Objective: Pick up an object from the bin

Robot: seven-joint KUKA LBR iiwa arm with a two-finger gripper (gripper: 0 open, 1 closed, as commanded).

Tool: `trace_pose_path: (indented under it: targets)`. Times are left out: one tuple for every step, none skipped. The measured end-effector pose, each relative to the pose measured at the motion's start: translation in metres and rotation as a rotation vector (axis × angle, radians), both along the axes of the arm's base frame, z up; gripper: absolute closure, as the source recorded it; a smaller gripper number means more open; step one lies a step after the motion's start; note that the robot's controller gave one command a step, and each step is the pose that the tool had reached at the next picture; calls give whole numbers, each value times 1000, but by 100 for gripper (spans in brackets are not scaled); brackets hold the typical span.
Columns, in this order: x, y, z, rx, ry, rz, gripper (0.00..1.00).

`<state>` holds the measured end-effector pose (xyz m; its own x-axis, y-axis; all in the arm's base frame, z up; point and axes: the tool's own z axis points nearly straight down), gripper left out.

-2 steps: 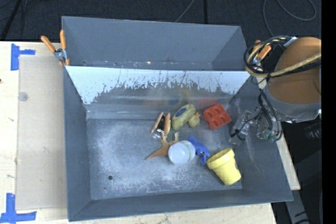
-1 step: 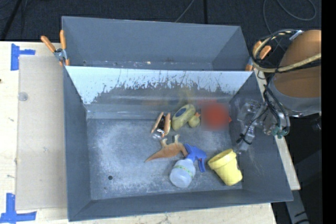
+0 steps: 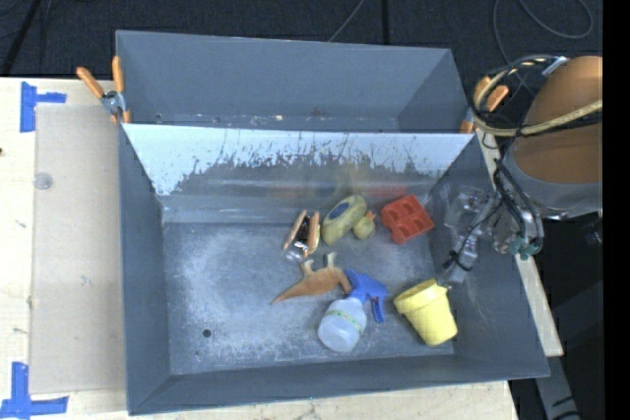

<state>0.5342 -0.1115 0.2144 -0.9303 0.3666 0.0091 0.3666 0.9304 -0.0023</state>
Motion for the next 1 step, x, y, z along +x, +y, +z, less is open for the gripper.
trace_pose_path:
  targets:
    - [-10,-2,-21,0,-7,55,0]
